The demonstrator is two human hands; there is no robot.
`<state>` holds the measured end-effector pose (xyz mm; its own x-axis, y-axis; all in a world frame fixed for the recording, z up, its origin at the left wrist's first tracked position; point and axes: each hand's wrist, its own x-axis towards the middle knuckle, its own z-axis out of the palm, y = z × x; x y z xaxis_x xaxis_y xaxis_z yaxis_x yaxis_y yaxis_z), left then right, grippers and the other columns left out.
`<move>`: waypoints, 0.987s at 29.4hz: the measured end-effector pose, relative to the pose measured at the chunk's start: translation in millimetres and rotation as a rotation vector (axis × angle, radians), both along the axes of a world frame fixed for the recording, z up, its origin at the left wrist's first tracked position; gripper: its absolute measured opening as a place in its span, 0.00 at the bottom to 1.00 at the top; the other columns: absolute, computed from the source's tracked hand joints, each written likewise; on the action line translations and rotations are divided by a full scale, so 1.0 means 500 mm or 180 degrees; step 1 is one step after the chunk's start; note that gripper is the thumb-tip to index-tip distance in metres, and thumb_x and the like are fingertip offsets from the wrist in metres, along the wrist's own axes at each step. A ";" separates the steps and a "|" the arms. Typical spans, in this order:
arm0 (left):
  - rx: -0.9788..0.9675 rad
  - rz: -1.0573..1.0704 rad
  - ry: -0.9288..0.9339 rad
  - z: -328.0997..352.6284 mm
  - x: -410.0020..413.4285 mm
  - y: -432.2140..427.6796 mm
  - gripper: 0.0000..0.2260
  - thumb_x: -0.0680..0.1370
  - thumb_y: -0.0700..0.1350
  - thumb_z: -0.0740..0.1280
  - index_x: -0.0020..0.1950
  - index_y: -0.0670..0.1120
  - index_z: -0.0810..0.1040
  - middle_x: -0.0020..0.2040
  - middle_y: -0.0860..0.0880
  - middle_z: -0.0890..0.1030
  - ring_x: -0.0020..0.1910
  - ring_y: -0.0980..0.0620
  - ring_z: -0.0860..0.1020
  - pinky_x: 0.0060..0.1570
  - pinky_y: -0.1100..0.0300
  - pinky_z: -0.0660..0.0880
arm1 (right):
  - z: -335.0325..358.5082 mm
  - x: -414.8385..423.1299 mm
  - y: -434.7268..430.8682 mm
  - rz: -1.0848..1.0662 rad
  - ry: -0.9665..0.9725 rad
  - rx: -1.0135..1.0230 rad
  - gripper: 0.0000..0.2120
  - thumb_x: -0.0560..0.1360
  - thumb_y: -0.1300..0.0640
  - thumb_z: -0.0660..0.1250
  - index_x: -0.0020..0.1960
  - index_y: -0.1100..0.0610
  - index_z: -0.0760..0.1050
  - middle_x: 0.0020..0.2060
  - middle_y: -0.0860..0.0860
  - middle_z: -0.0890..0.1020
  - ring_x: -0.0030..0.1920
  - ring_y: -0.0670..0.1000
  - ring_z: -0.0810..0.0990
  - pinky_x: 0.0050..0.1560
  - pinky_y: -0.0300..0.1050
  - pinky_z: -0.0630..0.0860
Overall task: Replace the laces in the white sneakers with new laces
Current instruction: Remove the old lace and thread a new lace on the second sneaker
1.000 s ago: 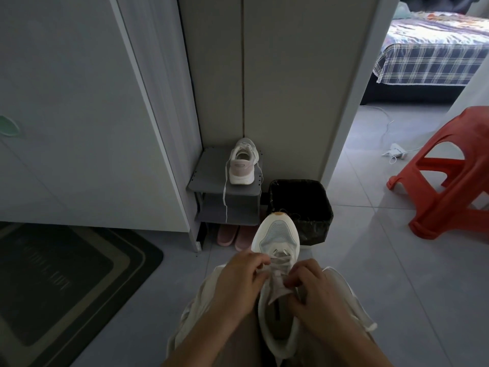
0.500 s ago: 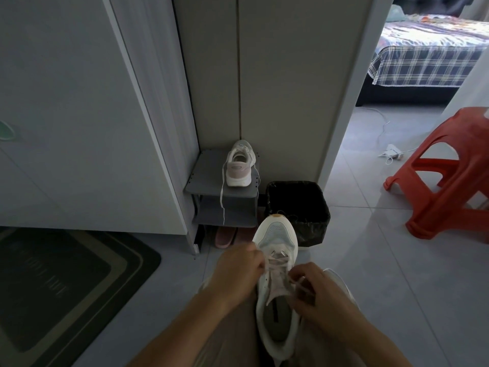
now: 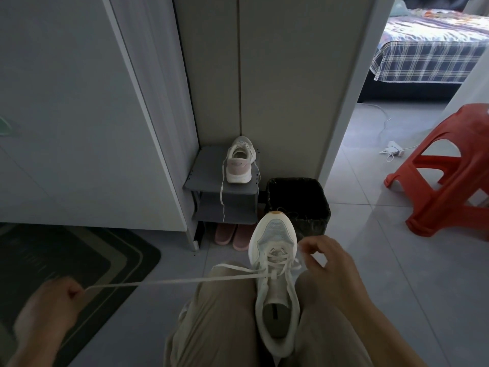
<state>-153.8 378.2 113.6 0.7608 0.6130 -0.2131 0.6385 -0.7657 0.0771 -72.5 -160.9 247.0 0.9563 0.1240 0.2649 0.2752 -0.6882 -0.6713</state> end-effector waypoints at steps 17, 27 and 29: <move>-0.1714 -0.2085 -0.1104 0.266 0.094 -0.714 0.07 0.79 0.51 0.61 0.50 0.50 0.76 0.41 0.58 0.74 0.38 0.64 0.70 0.39 0.73 0.64 | -0.006 -0.009 0.021 0.0238 0.0827 -0.0209 0.02 0.74 0.56 0.66 0.46 0.50 0.75 0.38 0.37 0.73 0.39 0.41 0.74 0.40 0.27 0.71; -0.3830 -0.0704 -0.0946 0.269 0.069 -0.603 0.06 0.76 0.39 0.66 0.39 0.42 0.76 0.28 0.52 0.71 0.29 0.57 0.66 0.31 0.65 0.65 | 0.005 0.034 0.024 0.1139 0.0687 -0.0930 0.06 0.75 0.53 0.66 0.50 0.50 0.80 0.44 0.41 0.72 0.44 0.39 0.69 0.45 0.28 0.67; -0.3983 -0.0591 -0.1005 0.272 0.065 -0.594 0.07 0.76 0.38 0.65 0.38 0.42 0.76 0.26 0.52 0.70 0.28 0.56 0.66 0.30 0.64 0.64 | 0.008 0.042 0.034 0.1279 0.0713 -0.1012 0.07 0.75 0.53 0.65 0.51 0.51 0.80 0.44 0.40 0.69 0.47 0.40 0.67 0.49 0.29 0.66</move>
<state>-121.2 81.0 249.4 0.9340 0.0113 -0.3570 0.3550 -0.1403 0.9243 -51.3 -143.8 251.2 0.8459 0.5310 -0.0494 0.4321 -0.7367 -0.5201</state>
